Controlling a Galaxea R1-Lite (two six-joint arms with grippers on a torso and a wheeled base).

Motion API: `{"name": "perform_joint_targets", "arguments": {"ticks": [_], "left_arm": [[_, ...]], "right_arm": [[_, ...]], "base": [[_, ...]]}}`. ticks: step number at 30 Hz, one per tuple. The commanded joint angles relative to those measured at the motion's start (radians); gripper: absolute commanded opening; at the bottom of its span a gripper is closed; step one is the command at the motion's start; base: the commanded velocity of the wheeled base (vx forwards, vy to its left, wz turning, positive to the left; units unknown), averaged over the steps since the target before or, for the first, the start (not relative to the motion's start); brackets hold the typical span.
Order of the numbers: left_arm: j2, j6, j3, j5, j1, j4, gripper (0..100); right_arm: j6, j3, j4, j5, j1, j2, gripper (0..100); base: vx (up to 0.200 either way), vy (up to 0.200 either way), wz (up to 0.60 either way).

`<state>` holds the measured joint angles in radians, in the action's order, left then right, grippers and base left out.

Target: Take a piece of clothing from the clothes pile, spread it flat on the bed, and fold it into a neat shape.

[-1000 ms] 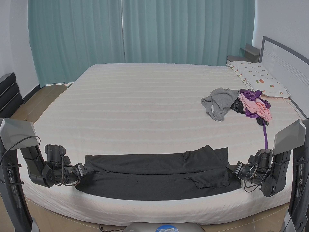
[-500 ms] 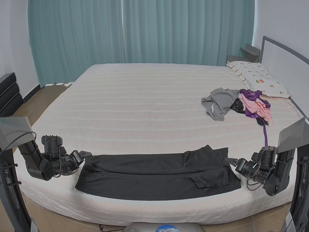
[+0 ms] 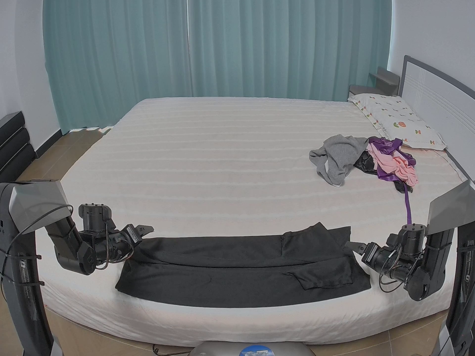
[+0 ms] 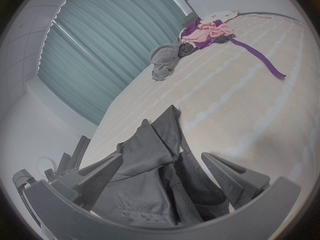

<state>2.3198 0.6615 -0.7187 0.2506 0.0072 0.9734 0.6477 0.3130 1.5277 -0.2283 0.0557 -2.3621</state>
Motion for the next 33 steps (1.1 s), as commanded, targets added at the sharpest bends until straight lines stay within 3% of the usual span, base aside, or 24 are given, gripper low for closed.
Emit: {"name": "perform_joint_targets", "arguments": {"ticks": [1,8,26,33], "left_arm": [[0.015,0.001,0.051,-0.011,0.0,0.054,0],[0.015,0.003,0.127,-0.05,0.027,0.137,0],[-0.071,0.006,0.228,-0.036,0.054,0.148,0],[-0.068,0.004,0.278,-0.031,0.051,0.245,0]], "right_arm": [[0.0,-0.002,0.0,0.0,0.001,0.001,100],[0.001,-0.006,0.0,-0.002,0.001,0.004,100],[0.035,-0.006,-0.009,0.001,0.001,0.026,100],[0.05,0.017,-0.034,0.001,0.007,0.021,100]], "base": [[0.0,0.0,0.0],[0.0,0.0,0.0],[0.0,0.0,0.0],[0.0,0.0,0.0]]}}
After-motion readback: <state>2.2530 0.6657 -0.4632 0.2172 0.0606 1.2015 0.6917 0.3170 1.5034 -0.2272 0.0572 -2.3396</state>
